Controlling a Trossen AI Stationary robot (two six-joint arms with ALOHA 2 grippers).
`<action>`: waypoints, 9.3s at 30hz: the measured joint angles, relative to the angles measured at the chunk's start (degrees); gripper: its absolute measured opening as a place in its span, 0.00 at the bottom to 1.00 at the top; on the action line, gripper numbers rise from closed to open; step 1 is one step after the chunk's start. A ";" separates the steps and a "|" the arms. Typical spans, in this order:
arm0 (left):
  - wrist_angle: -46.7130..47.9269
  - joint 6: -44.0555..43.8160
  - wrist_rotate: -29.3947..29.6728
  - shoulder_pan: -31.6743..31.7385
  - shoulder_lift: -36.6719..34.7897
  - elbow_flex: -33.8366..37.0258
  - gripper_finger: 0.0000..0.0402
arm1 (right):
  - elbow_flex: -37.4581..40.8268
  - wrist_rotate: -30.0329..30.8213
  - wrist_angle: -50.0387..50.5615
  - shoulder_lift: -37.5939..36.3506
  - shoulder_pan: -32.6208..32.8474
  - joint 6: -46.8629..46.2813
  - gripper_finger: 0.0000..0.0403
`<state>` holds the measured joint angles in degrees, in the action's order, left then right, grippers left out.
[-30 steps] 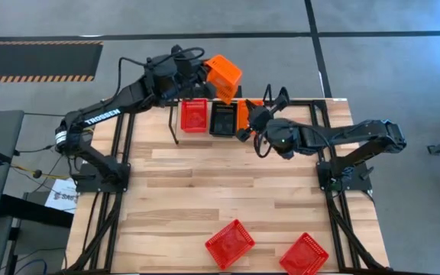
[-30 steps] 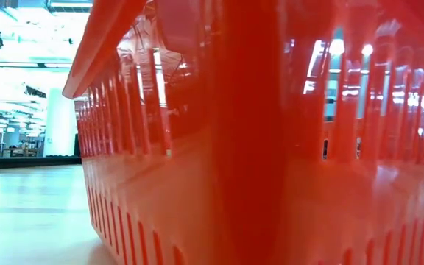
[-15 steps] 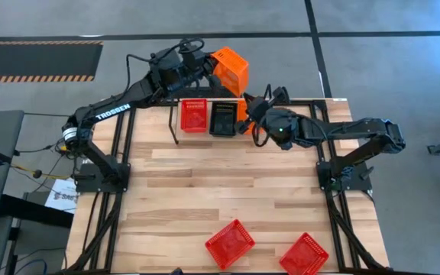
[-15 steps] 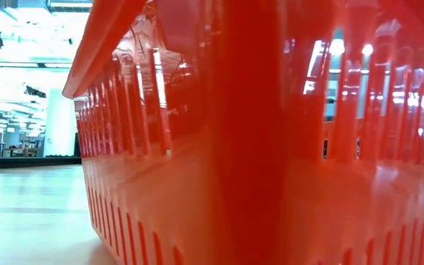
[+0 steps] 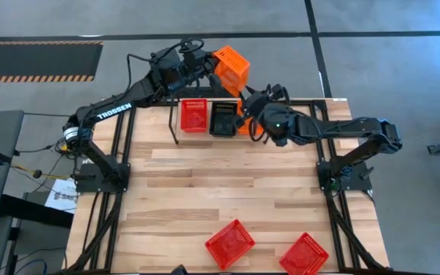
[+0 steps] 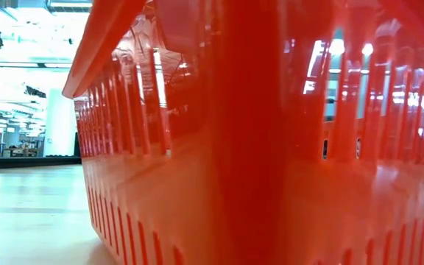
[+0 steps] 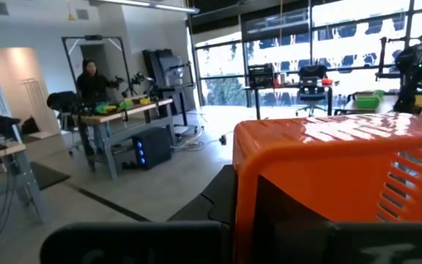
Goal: Stack baskets on shelf by color
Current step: Stack the orange bin on top of the orange bin on the shelf, then stack the right red bin on top of the red bin on the shelf
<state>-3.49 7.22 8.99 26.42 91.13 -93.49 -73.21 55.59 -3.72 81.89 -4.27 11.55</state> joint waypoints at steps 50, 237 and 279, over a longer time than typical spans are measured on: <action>4.57 -4.90 -1.45 -1.69 1.88 -0.10 0.00 | 0.04 2.53 -6.82 -0.03 -6.97 9.97 0.27; 51.93 -27.87 4.92 -30.14 1.92 6.62 0.71 | -2.71 -62.51 66.98 10.79 62.94 -119.06 0.45; 48.78 -41.27 11.89 -34.29 1.92 5.07 0.71 | 6.73 -48.04 82.18 7.24 40.74 -89.67 0.01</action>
<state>45.29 -34.05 20.88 -7.87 93.06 -88.43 -66.48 7.55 78.45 89.13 36.47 -78.12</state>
